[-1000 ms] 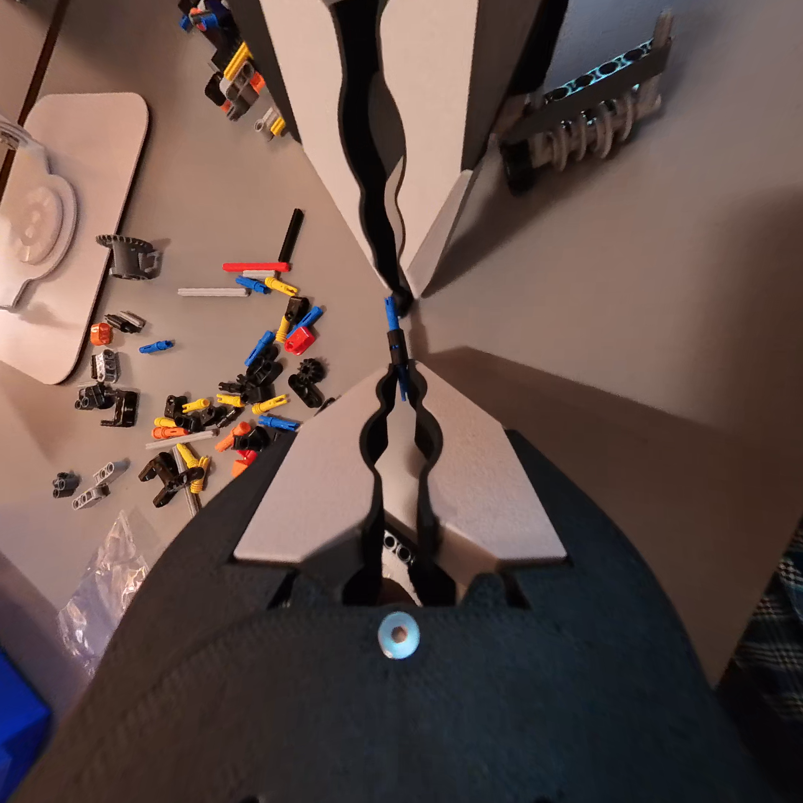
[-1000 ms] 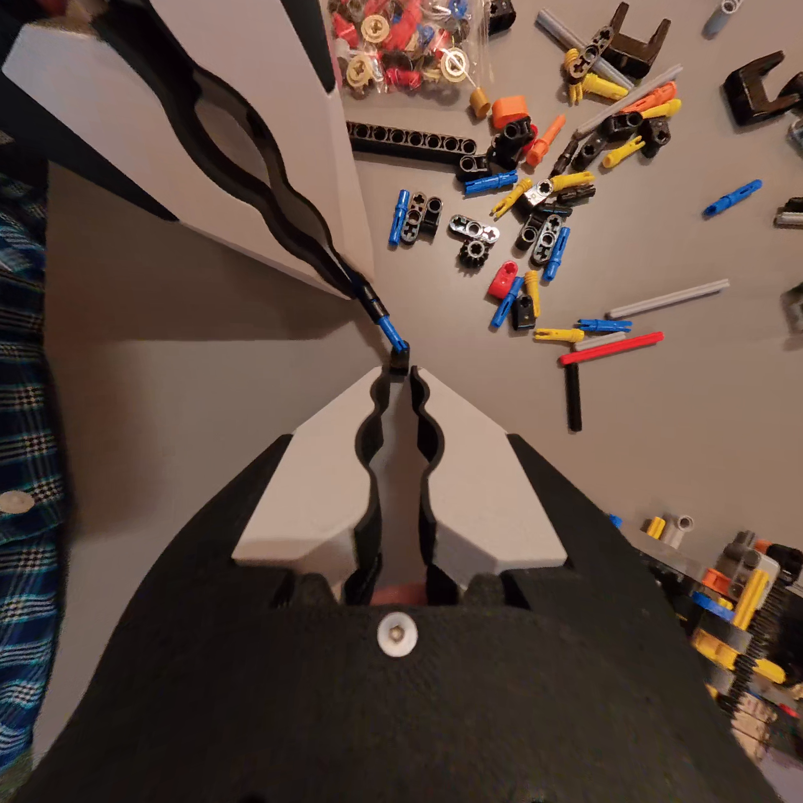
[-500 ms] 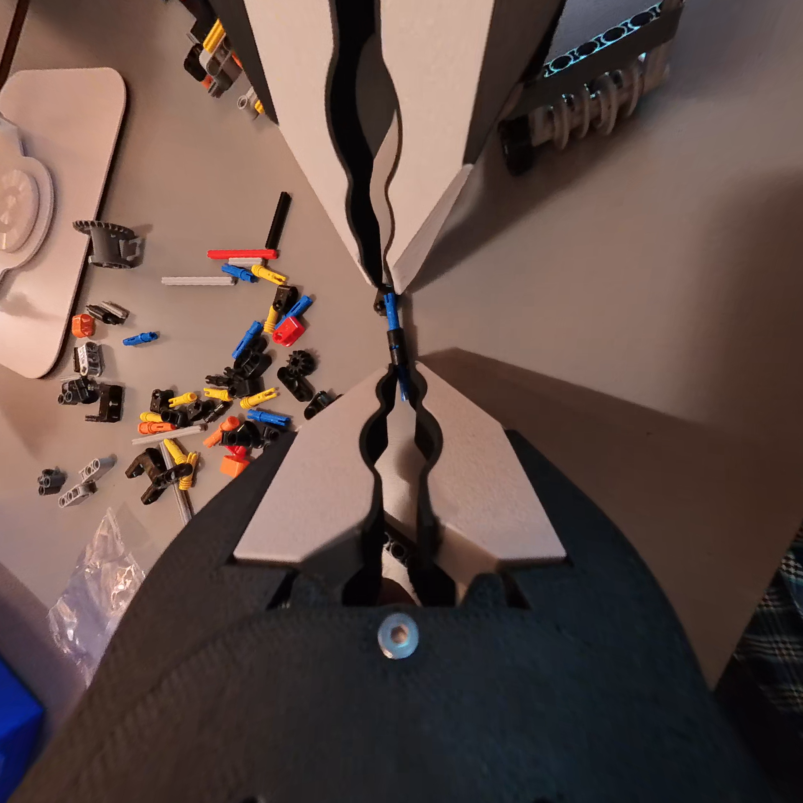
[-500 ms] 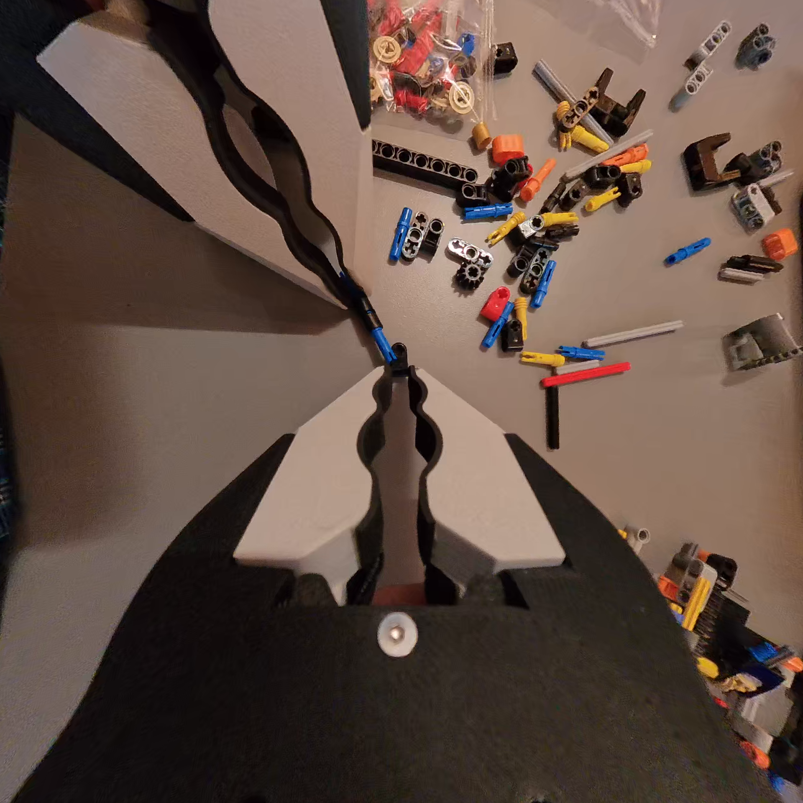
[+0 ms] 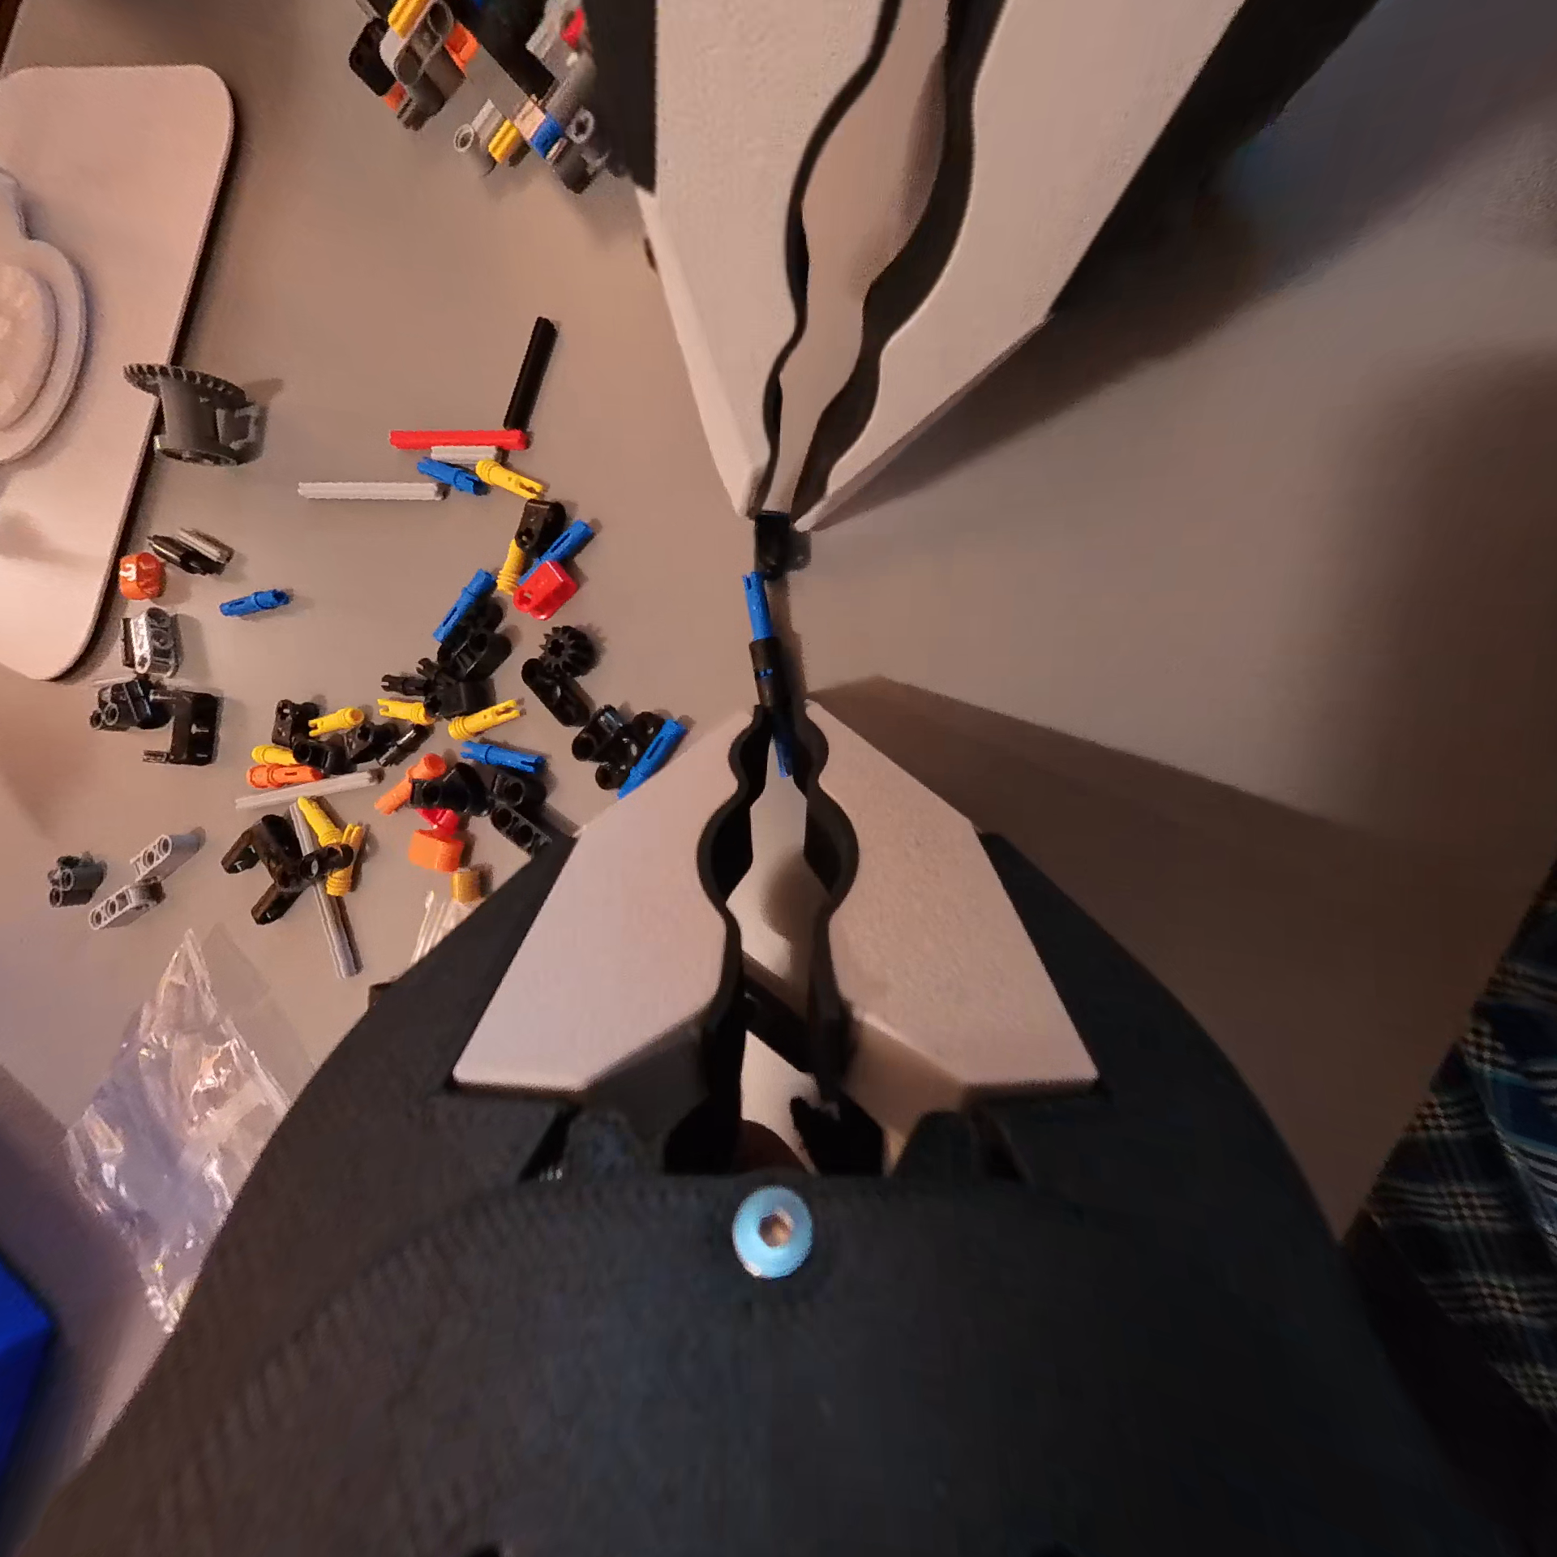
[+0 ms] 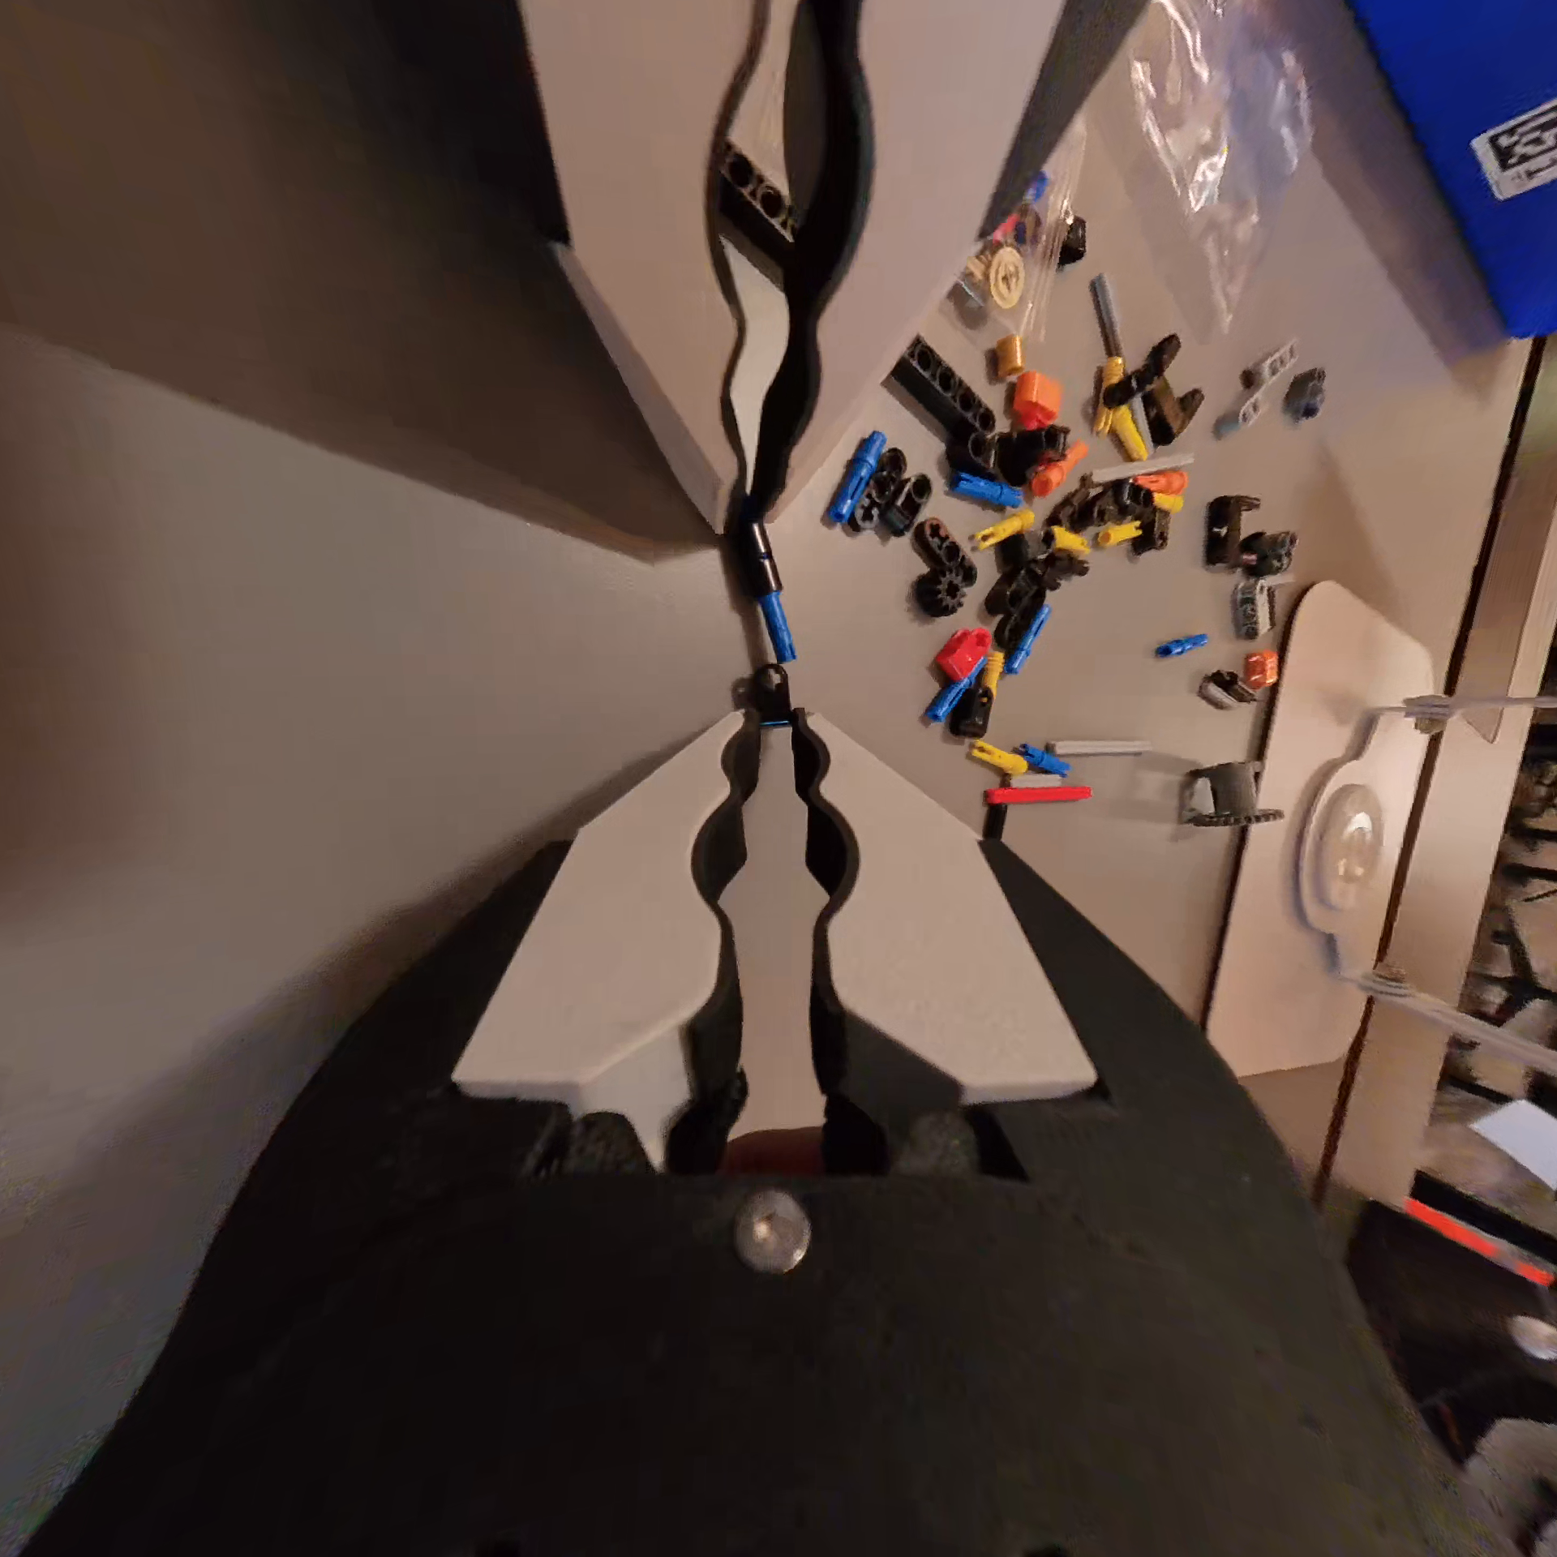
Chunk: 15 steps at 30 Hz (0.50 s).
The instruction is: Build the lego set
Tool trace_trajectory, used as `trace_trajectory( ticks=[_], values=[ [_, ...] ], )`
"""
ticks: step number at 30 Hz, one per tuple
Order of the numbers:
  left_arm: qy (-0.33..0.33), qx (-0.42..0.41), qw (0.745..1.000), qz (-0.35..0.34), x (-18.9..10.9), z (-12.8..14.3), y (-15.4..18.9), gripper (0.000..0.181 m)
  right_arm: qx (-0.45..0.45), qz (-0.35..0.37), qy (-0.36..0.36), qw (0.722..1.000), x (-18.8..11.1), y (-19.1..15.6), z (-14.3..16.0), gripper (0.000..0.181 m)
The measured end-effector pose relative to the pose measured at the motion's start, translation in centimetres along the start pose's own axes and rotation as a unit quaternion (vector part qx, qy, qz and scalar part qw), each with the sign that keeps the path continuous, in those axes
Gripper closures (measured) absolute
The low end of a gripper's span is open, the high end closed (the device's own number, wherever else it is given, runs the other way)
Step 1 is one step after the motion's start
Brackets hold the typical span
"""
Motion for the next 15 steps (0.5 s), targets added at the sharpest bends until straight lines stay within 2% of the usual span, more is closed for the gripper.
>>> trace_trajectory(
  ticks=[6, 10, 15],
  values=[
    [0.0, 0.0, 1.0, -0.001, -0.1, 0.1, 0.2, 0.179, -0.035, 0.004, -0.01, 0.999, -0.4, -0.7, -0.2, 0.177],
    [0.0, 0.002, 1.0, -0.002, -0.2, 0.1, 0.3, 0.179, 0.003, -0.035, 0.016, 0.999, -0.7, -0.6, -0.5, 0.177],
    [0.004, 0.001, 1.0, -0.005, -0.3, 0.0, 0.2, 0.179, 0.0, -0.009, -0.001, 1.0, -0.8, 0.5, -0.2, 0.178]
  ],
)
Point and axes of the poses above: each gripper's, where its closed fingertips meet, x out along the fingers, z out of its underside, y = z × x across the jaws, the point moved 8 cm from there along -x, back along the fingers, and after that the axes turned 3 degrees about -z, right-handed, at the moved point
